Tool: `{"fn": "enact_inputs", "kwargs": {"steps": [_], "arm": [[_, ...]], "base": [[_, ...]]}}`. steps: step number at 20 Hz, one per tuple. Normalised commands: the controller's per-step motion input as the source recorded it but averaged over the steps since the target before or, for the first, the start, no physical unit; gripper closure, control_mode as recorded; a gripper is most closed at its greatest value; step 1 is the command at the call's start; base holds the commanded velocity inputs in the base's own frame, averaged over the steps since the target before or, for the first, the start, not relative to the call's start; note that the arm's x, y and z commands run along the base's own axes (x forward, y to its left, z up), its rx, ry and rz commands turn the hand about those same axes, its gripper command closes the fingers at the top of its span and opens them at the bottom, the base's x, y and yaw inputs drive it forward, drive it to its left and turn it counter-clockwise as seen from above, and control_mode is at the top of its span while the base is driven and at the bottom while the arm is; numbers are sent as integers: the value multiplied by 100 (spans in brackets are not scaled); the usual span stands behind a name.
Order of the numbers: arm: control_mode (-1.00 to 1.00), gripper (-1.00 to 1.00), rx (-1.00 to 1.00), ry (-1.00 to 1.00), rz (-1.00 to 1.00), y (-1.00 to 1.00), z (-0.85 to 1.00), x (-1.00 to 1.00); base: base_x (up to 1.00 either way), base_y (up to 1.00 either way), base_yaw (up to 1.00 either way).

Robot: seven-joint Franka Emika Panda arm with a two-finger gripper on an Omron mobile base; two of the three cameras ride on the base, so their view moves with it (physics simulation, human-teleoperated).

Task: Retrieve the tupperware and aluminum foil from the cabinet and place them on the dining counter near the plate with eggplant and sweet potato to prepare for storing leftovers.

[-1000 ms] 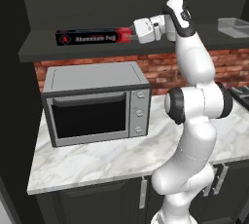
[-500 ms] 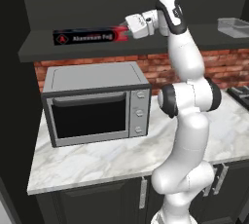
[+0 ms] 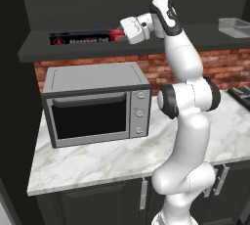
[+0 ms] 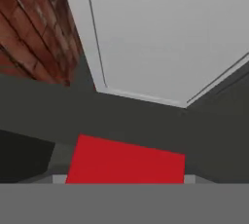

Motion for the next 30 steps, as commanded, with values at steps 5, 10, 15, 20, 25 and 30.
{"fn": "enact_inputs", "kwargs": {"steps": [5, 10, 15, 20, 25, 30], "arm": [[-100, 100, 0, -3, 0, -3, 0, -8], [-100, 100, 3, -21, -1, -20, 9, -52], [-100, 100, 15, -45, -9, -44, 21, -89], [-100, 100, 19, -9, -7, -50, 65, -100], [-100, 100, -4, 5, -3, -81, 3, -100], [-100, 100, -9, 11, 0, -100, 0, -100]], "base": [[0, 0, 0], [0, 0, 0], [0, 0, 0], [0, 0, 0], [0, 0, 0], [0, 0, 0]]}}
